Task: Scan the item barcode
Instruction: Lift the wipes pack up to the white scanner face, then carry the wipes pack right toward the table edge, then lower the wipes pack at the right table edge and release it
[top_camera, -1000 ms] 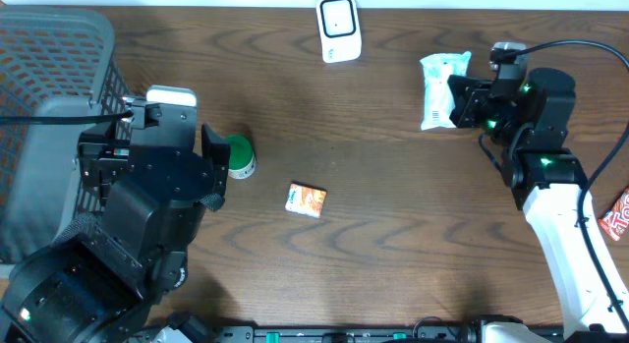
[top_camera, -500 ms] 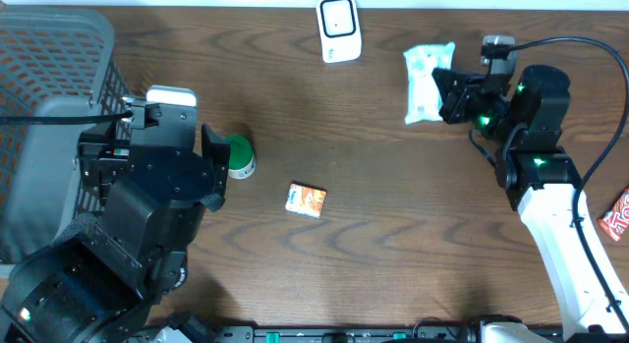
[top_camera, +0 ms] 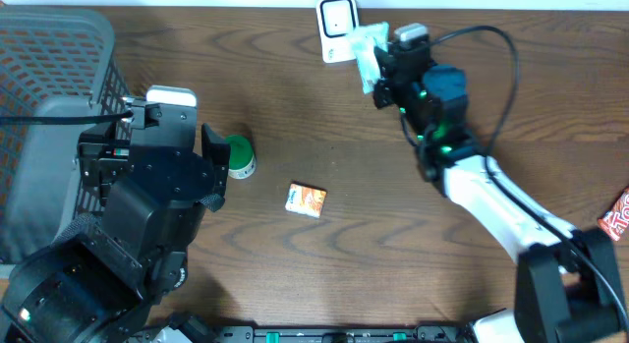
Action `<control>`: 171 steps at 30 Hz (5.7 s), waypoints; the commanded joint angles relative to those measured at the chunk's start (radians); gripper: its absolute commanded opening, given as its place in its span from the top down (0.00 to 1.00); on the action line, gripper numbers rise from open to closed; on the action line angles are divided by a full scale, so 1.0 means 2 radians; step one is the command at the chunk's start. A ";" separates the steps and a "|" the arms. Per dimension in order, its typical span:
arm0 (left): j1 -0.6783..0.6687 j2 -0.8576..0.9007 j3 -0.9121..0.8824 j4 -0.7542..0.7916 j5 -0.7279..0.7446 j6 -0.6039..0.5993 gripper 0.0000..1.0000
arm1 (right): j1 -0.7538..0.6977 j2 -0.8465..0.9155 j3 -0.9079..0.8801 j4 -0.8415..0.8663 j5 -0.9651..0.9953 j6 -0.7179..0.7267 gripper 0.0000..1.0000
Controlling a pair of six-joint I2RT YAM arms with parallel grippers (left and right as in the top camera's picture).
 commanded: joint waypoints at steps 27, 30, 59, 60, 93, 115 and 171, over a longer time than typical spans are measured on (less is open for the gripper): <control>0.002 0.002 0.003 -0.002 -0.010 0.002 0.02 | 0.020 0.392 0.418 0.078 0.060 -0.369 0.99; 0.002 0.002 0.003 -0.002 -0.010 0.002 0.02 | 0.020 0.430 0.455 0.078 0.060 -0.369 0.99; 0.002 0.002 0.003 -0.002 -0.010 0.002 0.02 | 0.084 0.482 0.479 -0.008 0.158 -0.342 0.99; 0.002 0.002 0.003 -0.002 -0.010 0.002 0.02 | 0.083 0.478 0.479 -0.013 0.159 -0.342 0.99; 0.002 0.002 0.003 -0.002 -0.010 0.002 0.02 | -0.186 0.196 0.465 -0.761 0.184 -0.154 0.99; 0.002 0.002 0.003 -0.002 -0.010 0.002 0.02 | -0.437 0.205 0.265 -0.587 -0.048 -0.023 0.31; 0.002 0.002 0.003 -0.002 -0.010 0.002 0.02 | -0.424 0.334 0.316 -0.461 0.009 -0.199 0.37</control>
